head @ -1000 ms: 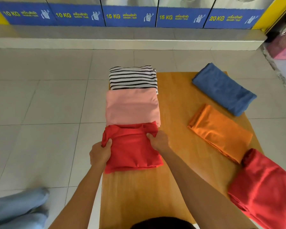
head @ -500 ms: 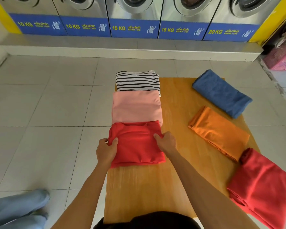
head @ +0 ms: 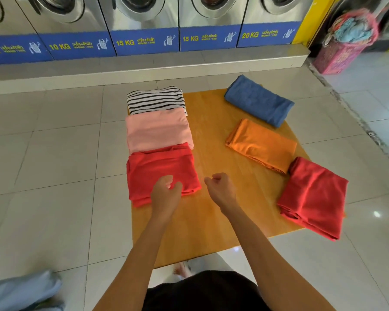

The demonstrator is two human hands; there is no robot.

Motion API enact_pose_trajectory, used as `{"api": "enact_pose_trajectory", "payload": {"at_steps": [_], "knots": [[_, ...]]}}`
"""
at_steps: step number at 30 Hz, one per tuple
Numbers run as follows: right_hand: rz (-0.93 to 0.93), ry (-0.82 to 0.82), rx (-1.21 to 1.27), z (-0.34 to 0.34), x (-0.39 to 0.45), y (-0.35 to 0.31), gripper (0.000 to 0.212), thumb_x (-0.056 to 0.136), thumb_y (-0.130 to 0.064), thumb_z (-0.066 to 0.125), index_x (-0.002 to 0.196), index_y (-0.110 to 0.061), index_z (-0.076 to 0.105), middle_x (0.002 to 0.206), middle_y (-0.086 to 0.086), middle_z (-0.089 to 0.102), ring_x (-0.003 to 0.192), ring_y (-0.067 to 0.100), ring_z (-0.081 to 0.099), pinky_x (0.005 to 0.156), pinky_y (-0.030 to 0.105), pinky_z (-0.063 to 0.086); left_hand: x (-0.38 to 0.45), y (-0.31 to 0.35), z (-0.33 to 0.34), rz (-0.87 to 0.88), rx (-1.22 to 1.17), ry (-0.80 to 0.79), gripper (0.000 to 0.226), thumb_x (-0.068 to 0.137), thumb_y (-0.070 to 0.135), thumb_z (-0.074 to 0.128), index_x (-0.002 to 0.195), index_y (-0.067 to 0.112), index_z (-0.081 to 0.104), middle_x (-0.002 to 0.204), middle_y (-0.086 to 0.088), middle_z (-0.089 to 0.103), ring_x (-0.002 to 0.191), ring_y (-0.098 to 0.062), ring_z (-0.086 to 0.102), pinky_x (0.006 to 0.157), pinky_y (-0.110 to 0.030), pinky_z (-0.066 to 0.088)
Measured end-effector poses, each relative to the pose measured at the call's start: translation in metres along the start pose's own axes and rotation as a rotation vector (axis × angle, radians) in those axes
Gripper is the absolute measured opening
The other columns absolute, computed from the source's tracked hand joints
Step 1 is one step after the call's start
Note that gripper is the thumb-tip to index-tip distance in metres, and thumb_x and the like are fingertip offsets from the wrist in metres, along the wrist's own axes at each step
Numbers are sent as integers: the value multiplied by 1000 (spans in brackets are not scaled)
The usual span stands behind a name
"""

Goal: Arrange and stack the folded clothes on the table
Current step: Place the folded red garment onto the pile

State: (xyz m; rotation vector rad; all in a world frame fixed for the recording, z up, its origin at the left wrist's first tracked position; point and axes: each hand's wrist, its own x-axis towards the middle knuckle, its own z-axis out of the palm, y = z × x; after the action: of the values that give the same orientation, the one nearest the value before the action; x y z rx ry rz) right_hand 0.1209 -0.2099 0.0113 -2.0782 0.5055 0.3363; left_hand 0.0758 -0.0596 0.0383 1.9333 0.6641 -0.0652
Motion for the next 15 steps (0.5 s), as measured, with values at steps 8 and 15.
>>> {"api": "enact_pose_trajectory", "payload": {"at_steps": [8, 15], "knots": [[37, 109, 87, -68, 0, 31, 38, 91, -33, 65, 123, -13, 62, 90, -9, 61, 97, 19, 62, 85, 38, 53, -40, 19, 66, 22, 38, -348, 19, 84, 14, 48, 66, 11, 49, 62, 0, 45, 58, -19, 45, 53, -31, 32], [47, 162, 137, -156, 24, 64, 24, 87, -29, 65, 108, -17, 64, 95, -2, 67, 89, 19, 62, 73, 30, 45, -58, 37, 155, -17, 117, -586, 36, 87, 29, 56, 117, 14, 69, 122, -3, 67, 115, -23, 61, 87, -26, 44]]}}
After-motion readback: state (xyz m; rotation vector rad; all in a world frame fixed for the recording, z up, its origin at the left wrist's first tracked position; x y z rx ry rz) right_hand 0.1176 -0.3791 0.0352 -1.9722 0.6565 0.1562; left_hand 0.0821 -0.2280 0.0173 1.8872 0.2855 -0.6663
